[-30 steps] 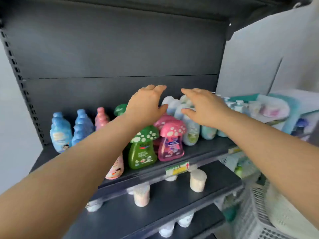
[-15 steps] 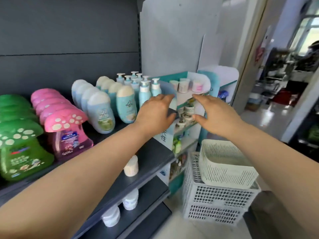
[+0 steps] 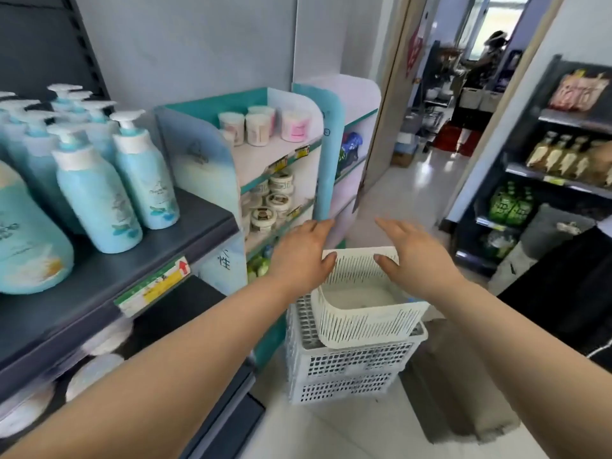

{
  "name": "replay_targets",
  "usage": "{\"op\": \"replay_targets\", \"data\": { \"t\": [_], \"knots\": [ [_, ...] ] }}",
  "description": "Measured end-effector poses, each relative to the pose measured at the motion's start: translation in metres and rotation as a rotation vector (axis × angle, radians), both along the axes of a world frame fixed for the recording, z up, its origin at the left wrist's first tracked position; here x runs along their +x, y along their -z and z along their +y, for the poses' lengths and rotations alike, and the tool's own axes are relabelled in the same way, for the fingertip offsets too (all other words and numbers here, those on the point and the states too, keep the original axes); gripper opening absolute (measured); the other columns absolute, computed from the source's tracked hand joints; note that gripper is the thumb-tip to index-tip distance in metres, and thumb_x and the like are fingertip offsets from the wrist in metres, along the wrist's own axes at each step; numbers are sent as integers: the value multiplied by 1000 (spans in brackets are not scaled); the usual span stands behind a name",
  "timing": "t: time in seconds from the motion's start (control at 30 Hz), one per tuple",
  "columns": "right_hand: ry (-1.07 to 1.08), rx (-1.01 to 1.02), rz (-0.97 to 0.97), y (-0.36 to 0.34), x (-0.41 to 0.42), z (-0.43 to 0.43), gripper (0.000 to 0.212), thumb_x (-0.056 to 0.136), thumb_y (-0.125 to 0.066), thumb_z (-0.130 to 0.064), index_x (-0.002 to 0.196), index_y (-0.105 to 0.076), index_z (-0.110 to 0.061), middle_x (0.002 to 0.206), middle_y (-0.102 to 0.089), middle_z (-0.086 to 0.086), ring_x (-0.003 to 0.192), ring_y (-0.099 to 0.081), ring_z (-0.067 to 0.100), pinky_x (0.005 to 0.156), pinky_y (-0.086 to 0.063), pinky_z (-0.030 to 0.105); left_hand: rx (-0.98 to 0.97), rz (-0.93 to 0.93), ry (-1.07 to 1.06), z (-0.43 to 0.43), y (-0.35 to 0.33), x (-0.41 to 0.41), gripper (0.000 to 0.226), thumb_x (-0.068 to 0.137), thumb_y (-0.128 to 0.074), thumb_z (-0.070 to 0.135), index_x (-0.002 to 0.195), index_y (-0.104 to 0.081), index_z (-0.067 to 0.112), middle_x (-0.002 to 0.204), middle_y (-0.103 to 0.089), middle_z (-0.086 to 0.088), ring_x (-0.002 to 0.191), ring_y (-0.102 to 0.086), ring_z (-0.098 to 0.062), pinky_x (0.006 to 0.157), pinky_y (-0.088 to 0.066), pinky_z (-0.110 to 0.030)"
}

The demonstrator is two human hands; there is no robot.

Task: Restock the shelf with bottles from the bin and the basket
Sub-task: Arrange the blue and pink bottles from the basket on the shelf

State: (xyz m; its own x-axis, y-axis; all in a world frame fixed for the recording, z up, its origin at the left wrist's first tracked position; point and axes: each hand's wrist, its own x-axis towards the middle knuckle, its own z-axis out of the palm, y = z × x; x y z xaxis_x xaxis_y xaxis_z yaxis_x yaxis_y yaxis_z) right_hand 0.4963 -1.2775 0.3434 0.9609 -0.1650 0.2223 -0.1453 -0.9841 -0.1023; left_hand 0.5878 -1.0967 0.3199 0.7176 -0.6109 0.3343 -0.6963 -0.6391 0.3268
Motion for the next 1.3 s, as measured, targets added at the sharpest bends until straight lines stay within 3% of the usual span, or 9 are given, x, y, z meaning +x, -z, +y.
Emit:
{"op": "replay_targets", "data": {
  "t": [0.43, 0.83, 1.1, 1.3],
  "knots": [
    [142, 185, 239, 126, 65, -137, 68, 89, -60, -32, 148, -27, -25, 151, -35, 2, 137, -33, 25, 113, -29, 39, 113, 286, 5, -110, 123, 90, 58, 91, -54, 29, 144, -34, 19, 138, -48, -7, 121, -49, -27, 97, -44, -42],
    [-138, 240, 573, 259, 174, -250, 66, 93, -53, -31, 149, -19, -24, 153, -30, 2, 141, -26, 22, 114, -22, 35, 194, 577, -245, -202, 244, 141, 56, 91, -54, 17, 144, -35, 12, 145, -40, -10, 132, -38, -26, 110, -27, -31],
    [-346, 234, 831, 362, 209, -249, 72, 90, -60, -21, 150, -20, -22, 151, -33, 4, 139, -29, 24, 113, -25, 35, 420, 716, -375, -222, 314, 155, 65, 93, -51, 20, 149, -20, 18, 152, -27, -6, 135, -34, -25, 109, -28, -32],
    [-445, 166, 947, 426, 223, -236, 72, 89, -57, -24, 150, -18, -21, 151, -32, 7, 138, -29, 29, 112, -29, 40, 535, 759, -395, -242, 360, 168, 72, 88, -53, 7, 149, -16, 15, 151, -22, -17, 134, -32, -34, 109, -30, -38]
  ]
}}
